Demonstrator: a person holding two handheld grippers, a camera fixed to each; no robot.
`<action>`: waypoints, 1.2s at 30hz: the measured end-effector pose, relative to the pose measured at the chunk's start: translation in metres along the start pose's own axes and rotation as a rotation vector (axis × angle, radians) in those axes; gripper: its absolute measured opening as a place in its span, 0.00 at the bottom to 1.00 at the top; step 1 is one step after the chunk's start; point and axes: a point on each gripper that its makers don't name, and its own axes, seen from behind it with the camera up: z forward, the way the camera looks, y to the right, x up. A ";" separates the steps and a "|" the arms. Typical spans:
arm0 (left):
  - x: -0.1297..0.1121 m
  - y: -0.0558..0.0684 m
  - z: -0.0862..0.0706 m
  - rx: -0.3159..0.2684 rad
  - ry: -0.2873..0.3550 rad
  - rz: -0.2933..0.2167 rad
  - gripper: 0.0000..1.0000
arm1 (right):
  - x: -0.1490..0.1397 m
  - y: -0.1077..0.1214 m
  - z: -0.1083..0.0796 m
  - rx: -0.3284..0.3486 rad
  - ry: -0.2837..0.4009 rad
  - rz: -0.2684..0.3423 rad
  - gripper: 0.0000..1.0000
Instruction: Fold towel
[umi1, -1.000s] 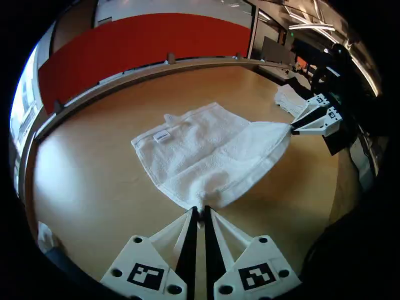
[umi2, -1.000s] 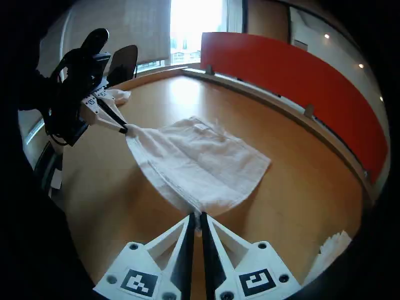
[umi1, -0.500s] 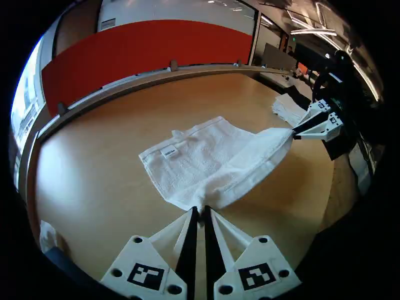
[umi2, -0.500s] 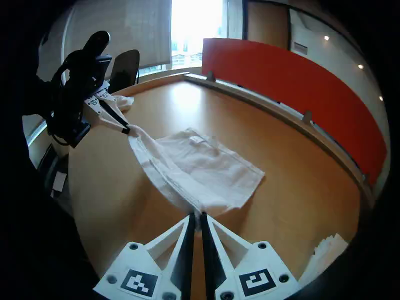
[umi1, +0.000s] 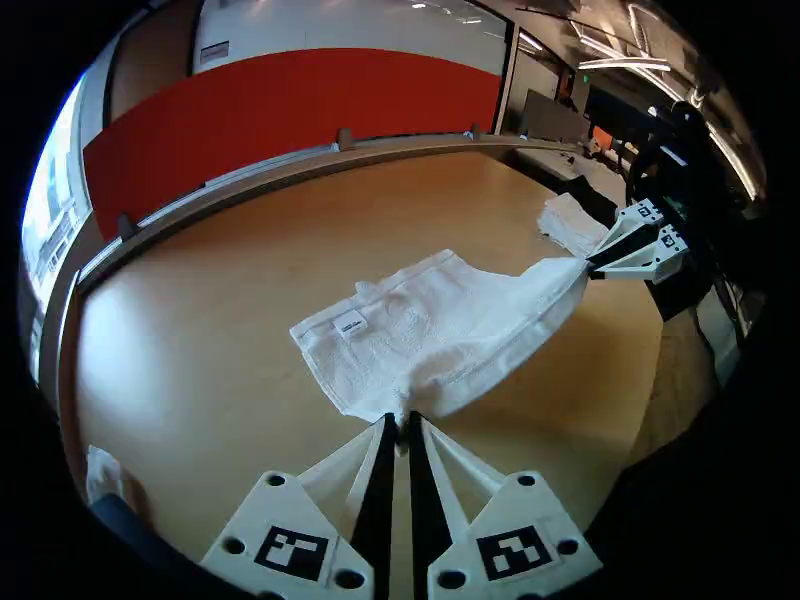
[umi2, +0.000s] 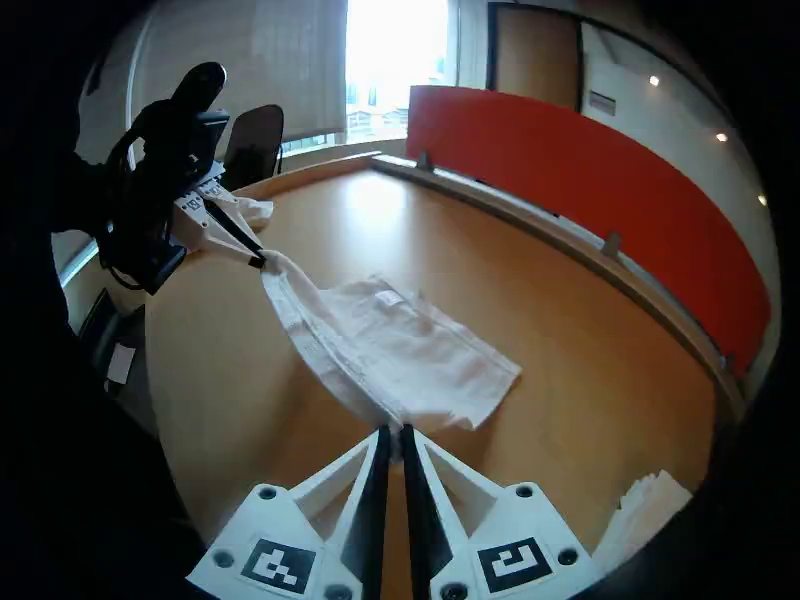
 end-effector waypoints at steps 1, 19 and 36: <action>0.000 0.000 -0.001 -0.001 -0.001 -0.001 0.09 | 0.001 0.000 -0.001 -0.001 0.001 -0.001 0.10; 0.000 0.006 -0.018 -0.011 -0.017 -0.005 0.09 | 0.010 -0.010 -0.016 0.000 0.001 -0.013 0.10; -0.003 0.010 -0.024 -0.006 -0.021 -0.029 0.09 | 0.011 -0.012 -0.018 0.006 -0.011 -0.020 0.10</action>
